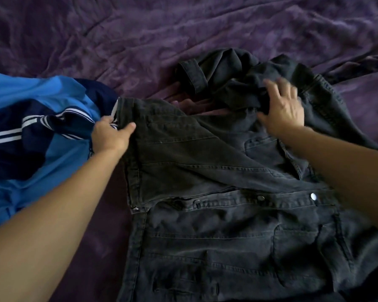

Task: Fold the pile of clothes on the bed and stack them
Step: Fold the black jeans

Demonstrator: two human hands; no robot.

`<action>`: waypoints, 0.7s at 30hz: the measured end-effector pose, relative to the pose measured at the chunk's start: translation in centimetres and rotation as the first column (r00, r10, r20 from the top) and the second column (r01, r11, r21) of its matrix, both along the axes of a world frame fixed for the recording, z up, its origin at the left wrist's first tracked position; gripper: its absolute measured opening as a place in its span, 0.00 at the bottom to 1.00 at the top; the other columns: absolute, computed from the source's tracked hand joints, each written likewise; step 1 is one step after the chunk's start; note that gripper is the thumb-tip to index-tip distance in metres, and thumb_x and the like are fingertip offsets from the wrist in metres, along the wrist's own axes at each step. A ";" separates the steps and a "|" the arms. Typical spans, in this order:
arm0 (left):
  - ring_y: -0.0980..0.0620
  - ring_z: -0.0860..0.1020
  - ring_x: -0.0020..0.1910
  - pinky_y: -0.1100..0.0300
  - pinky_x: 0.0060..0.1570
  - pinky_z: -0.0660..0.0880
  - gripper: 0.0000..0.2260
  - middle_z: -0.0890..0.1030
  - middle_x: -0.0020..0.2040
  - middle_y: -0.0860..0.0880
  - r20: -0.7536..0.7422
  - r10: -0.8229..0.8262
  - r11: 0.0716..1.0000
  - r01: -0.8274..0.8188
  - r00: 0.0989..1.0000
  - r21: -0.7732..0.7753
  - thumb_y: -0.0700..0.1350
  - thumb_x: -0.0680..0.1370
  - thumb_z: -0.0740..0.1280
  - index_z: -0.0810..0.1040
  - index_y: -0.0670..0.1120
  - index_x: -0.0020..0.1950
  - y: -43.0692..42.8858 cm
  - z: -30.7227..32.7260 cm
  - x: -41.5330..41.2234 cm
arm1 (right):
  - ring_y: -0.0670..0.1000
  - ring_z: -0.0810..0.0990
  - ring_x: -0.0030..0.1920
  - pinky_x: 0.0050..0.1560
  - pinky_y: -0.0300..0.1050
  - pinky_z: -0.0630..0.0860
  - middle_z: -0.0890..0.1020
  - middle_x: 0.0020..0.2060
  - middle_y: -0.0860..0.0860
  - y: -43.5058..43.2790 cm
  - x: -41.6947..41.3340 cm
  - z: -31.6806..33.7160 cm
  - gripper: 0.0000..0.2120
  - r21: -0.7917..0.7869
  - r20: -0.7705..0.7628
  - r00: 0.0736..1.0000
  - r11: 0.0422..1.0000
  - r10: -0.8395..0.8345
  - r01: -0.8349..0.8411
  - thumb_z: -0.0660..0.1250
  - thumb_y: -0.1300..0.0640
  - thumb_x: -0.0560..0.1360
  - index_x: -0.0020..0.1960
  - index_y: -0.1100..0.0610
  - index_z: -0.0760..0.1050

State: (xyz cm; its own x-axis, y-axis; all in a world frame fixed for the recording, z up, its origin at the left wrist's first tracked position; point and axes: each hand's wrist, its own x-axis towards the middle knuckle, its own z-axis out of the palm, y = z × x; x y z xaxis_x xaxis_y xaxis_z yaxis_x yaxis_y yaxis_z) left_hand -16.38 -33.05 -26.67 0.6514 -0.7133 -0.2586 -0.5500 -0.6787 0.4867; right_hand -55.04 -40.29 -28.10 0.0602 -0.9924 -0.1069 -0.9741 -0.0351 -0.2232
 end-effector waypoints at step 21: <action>0.40 0.67 0.65 0.47 0.63 0.66 0.22 0.67 0.68 0.41 0.338 -0.302 0.928 0.356 0.891 -0.109 0.45 0.76 0.68 0.68 0.46 0.68 -0.1 0.5 -6.0 | 0.63 0.48 0.76 0.72 0.62 0.56 0.50 0.77 0.62 -2.2 -7.8 -0.7 0.42 0.222 -0.033 0.988 0.963 -0.150 0.153 0.71 0.55 0.72 0.78 0.54 0.50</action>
State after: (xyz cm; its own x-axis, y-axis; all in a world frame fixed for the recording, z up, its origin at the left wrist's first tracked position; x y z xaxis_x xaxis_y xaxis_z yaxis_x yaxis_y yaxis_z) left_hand -22.36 -33.19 -26.17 0.3997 -0.9149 0.0559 -0.8683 -0.3584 0.3428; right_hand -62.82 -42.45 -28.77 -0.0927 -0.9406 -0.3266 -0.9677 0.1624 -0.1929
